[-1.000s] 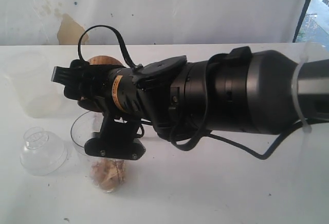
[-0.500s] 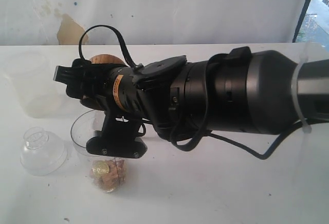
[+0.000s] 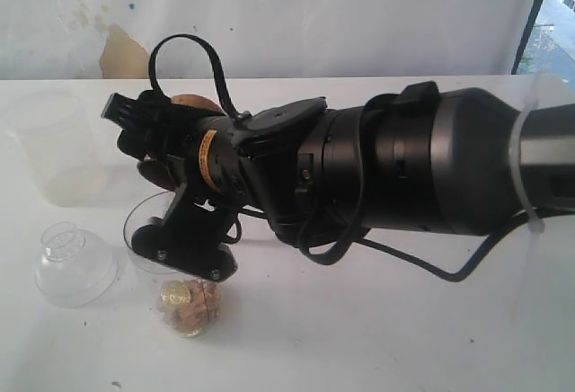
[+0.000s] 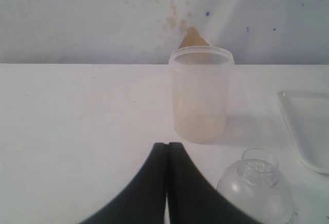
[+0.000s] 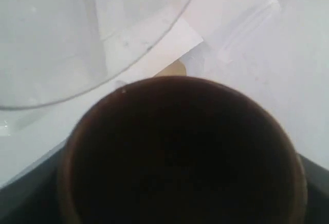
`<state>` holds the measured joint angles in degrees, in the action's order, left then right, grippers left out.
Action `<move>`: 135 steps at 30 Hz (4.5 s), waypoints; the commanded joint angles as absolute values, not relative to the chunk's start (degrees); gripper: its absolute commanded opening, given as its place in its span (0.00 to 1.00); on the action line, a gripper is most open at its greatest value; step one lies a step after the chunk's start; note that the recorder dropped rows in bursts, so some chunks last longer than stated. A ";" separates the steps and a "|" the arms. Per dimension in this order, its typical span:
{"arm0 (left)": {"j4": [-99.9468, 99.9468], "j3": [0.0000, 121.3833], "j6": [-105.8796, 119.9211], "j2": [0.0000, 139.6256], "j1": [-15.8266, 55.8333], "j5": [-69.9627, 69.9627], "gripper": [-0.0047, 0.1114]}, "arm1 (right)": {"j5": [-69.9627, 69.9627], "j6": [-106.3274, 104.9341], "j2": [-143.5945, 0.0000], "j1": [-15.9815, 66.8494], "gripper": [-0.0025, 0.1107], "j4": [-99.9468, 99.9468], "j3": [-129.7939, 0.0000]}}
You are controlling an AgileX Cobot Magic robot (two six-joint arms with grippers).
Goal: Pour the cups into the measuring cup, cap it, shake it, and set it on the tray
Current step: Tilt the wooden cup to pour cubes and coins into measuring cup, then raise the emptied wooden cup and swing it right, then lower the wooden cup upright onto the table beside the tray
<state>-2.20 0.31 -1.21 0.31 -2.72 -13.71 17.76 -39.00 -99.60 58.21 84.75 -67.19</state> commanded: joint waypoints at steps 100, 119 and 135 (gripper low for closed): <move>-2.61 0.00 -1.24 0.00 -2.57 -13.32 0.04 | -28.34 66.17 -72.07 1.78 0.02 78.42 -45.25; -2.61 0.00 -1.24 0.00 -2.57 -13.32 0.04 | -50.35 33.00 -79.98 12.43 0.02 49.32 -25.86; -2.61 0.00 -1.24 0.00 -2.57 -13.32 0.04 | -64.24 8.76 -113.36 18.78 0.02 26.56 -34.63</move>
